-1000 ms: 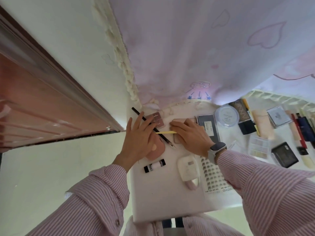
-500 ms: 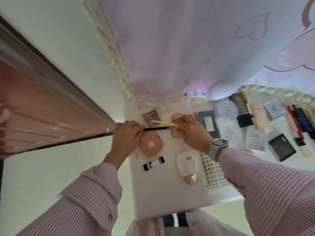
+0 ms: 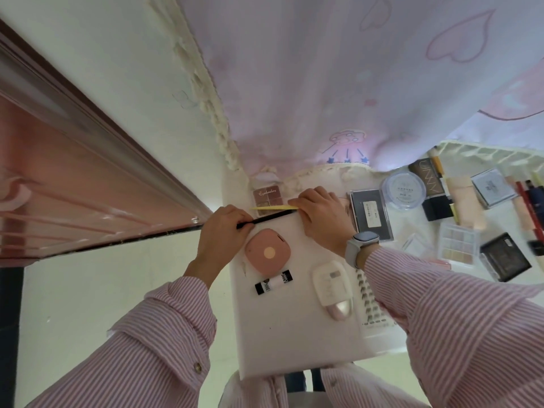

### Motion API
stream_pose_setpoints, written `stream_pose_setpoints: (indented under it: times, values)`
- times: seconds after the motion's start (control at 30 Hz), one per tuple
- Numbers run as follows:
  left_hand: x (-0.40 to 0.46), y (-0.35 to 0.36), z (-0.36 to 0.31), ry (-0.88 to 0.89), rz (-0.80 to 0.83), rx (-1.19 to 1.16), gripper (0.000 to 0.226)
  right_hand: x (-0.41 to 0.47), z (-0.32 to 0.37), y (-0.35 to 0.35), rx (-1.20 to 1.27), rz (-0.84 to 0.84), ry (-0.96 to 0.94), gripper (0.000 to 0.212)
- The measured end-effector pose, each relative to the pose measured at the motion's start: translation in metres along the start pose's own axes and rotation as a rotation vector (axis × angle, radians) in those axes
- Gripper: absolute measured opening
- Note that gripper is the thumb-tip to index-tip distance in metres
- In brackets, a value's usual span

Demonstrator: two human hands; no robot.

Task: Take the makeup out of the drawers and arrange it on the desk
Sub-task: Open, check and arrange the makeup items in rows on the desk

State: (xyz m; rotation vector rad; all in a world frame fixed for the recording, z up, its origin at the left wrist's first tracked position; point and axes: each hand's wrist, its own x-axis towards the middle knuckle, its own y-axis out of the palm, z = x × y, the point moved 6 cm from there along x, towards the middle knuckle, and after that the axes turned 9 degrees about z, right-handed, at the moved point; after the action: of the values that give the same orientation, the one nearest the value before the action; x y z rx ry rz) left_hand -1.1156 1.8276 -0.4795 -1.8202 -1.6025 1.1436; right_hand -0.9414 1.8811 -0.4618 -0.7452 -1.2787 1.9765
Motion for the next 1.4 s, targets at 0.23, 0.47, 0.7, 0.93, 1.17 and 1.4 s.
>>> stream_pose_setpoints:
  times: [0.23, 0.47, 0.7, 0.93, 1.17, 1.4]
  values:
    - [-0.007, 0.004, -0.003, 0.032, -0.045, 0.043, 0.008, -0.01, -0.001, -0.001, -0.021, 0.009, -0.023, 0.032]
    - [-0.017, -0.005, 0.019, -0.057, -0.13, 0.116, 0.009, 0.0, 0.014, 0.004, 0.04, -0.039, -0.045, 0.029]
    - [0.0, 0.002, -0.004, 0.015, -0.121, 0.093, 0.014, -0.022, -0.004, -0.005, -0.039, -0.109, 0.065, 0.03]
    - [0.016, 0.005, -0.019, 0.022, -0.086, 0.116, 0.018, -0.032, -0.014, -0.006, -0.066, -0.074, 0.077, 0.029]
    - [-0.005, -0.001, -0.002, -0.051, -0.144, 0.011, 0.016, -0.019, 0.0, -0.002, -0.159, -0.084, -0.011, 0.026]
    - [-0.064, 0.005, 0.008, -0.015, -0.25, -0.098, 0.034, 0.007, 0.036, 0.016, -0.241, -0.011, -0.205, 0.029]
